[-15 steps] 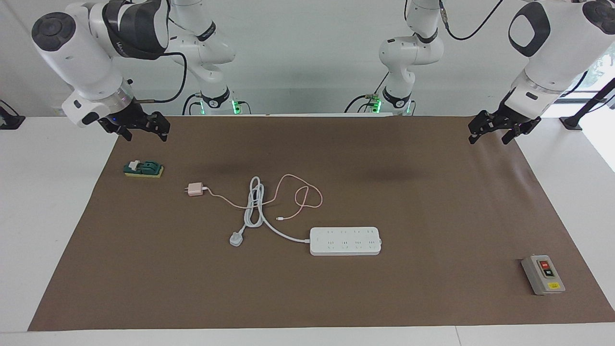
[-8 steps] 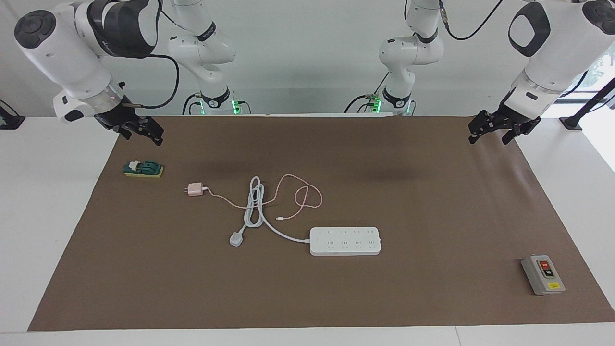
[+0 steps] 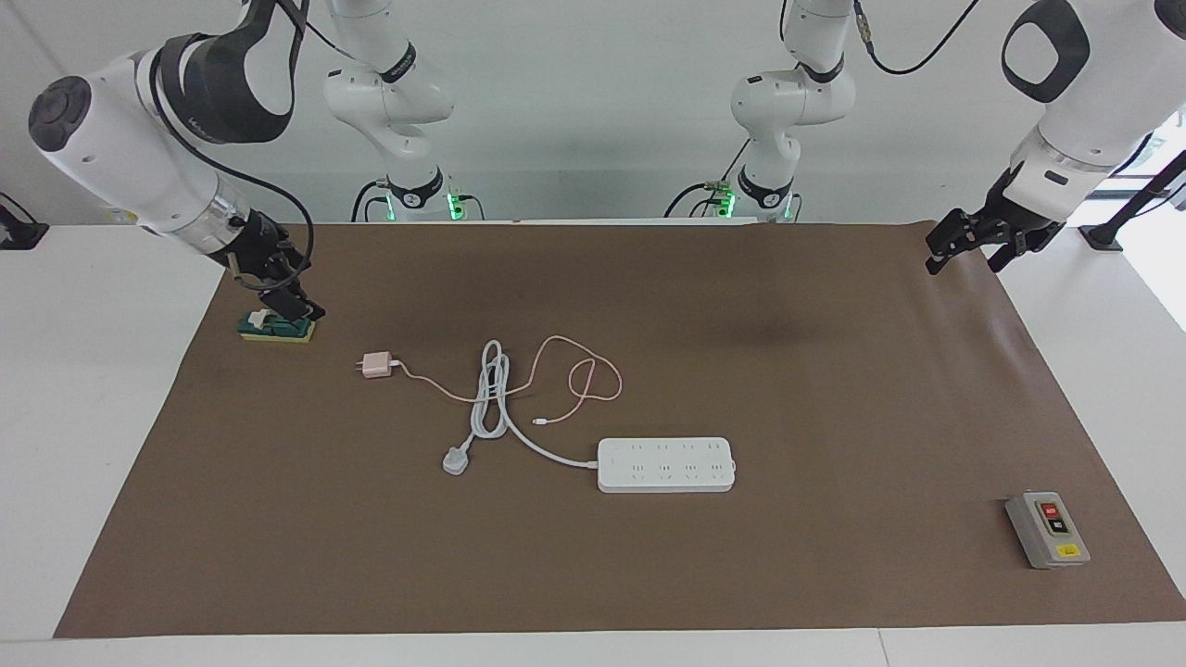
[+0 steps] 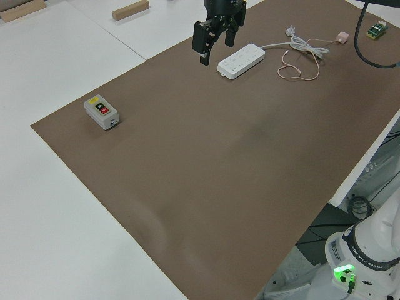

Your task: Plug charger into power strip

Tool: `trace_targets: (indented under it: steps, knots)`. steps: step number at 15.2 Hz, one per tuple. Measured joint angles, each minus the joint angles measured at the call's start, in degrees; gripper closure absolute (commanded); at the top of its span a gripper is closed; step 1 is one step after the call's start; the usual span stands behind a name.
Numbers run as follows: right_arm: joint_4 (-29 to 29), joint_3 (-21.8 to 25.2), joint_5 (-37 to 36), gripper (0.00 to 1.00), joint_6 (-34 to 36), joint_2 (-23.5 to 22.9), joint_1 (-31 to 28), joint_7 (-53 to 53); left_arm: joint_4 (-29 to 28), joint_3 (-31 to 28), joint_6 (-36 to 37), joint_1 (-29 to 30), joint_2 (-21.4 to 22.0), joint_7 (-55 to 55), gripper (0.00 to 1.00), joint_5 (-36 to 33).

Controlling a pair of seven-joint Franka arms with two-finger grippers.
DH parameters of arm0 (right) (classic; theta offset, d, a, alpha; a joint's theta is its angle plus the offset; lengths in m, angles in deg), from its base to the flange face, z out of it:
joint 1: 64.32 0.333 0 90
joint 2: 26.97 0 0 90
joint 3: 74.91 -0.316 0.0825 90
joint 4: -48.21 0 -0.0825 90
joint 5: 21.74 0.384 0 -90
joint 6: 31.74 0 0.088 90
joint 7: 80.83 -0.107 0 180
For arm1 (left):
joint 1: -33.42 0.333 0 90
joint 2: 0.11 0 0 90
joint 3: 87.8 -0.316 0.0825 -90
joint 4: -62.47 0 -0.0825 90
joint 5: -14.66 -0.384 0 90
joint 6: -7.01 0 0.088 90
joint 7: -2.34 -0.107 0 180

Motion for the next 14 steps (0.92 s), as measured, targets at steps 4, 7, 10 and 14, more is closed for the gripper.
trace_targets:
  steps: [4, 7, 10, 14]
  knots:
    - [4.2, 0.5, 6.1, 0.00, -4.6, -1.1, -0.8, -6.1, -0.1, 0.6, -2.1, -3.1, 0.2, -0.1, 0.00, 8.0]
    - [10.4, 0.9, 9.6, 0.00, -9.5, -1.2, -2.8, -7.4, -2.9, 0.6, -3.0, -3.9, 0.2, 0.0, 0.00, 22.0]
    - [16.2, 0.9, 14.1, 0.00, -13.7, -0.9, -3.3, -4.5, -9.1, 0.2, -5.7, -3.8, -0.4, -2.7, 0.00, 36.3]
    - [21.6, 0.9, 18.4, 0.00, -16.5, -0.1, -4.4, 7.9, -17.7, 0.4, -9.1, -4.1, -3.5, -13.0, 0.00, 58.2]
